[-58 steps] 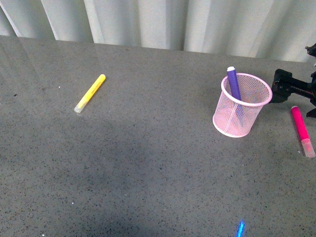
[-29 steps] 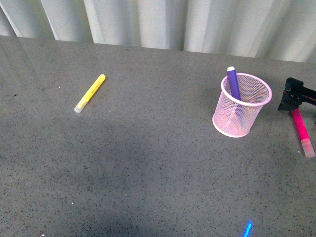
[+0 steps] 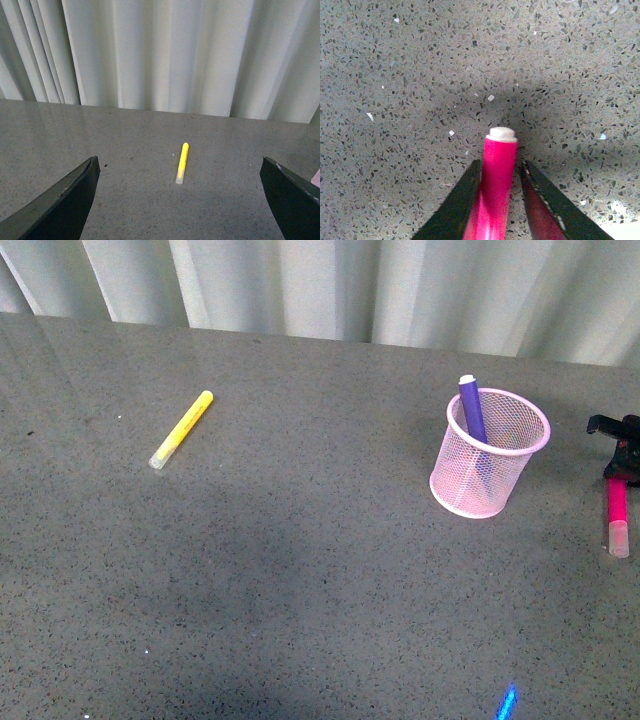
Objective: Insert purple and pink pens into pink cup
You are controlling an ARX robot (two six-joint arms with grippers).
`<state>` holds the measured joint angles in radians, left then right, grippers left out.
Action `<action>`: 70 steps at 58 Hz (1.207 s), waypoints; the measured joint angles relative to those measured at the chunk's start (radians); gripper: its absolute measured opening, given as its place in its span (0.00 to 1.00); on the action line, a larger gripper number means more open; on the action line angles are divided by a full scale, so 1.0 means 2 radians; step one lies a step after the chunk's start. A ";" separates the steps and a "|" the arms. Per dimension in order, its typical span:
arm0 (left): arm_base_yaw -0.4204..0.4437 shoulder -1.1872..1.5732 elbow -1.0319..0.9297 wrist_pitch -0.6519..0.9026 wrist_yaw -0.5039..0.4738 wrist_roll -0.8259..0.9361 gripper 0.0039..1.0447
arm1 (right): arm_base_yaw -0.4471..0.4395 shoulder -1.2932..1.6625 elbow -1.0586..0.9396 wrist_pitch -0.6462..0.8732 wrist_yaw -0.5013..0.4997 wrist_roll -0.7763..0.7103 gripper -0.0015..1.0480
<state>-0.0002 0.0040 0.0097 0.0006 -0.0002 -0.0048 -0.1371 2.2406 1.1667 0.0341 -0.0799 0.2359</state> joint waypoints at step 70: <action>0.000 0.000 0.000 0.000 0.000 0.000 0.94 | 0.028 -0.354 -0.260 0.409 -0.114 -0.047 0.11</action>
<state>-0.0002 0.0040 0.0097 0.0006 -0.0002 -0.0048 -0.0811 1.5326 0.6476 0.8524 -0.3080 0.1429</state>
